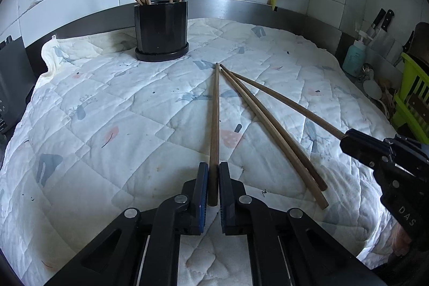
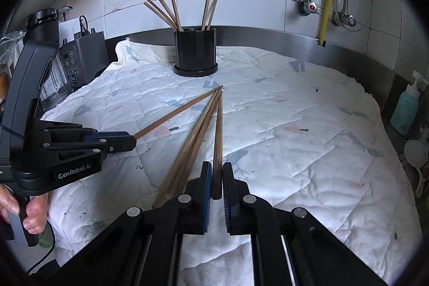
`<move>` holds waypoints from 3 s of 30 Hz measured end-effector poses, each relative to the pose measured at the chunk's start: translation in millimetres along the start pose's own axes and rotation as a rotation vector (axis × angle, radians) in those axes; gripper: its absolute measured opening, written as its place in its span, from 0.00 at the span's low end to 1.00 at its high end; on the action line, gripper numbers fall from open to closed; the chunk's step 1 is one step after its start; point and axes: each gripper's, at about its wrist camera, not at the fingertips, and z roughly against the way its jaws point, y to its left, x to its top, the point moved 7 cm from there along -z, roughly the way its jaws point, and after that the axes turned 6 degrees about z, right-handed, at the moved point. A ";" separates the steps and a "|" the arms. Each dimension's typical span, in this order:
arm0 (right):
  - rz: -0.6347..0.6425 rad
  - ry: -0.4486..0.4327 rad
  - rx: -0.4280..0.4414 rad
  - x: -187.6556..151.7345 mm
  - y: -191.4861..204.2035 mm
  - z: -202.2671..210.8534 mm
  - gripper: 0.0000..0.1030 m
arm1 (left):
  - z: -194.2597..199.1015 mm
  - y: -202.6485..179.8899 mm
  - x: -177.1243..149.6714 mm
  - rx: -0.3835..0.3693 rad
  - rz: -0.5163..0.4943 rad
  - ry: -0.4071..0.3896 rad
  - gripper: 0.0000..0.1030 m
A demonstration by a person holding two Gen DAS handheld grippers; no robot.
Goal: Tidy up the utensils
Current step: 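Lift both chopsticks and carry them over the black holder, then lower both chopsticks into the holder and open both grippers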
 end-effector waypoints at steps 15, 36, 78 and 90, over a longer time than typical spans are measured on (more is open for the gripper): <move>-0.003 -0.102 -0.007 55.6 -22.2 20.9 0.10 | 47.4 10.8 47.5 0.012 -0.028 -0.114 0.07; 0.047 -0.148 0.049 151.5 -39.6 5.5 0.10 | 72.9 34.4 145.1 -0.033 -0.001 -0.214 0.07; 0.034 -0.307 0.087 348.3 -71.2 -52.3 0.09 | 122.8 26.1 427.6 0.037 -0.079 -0.576 0.06; -0.010 -0.352 0.152 353.1 -61.0 -80.5 0.09 | 62.2 50.9 421.9 0.066 -0.039 -0.517 0.06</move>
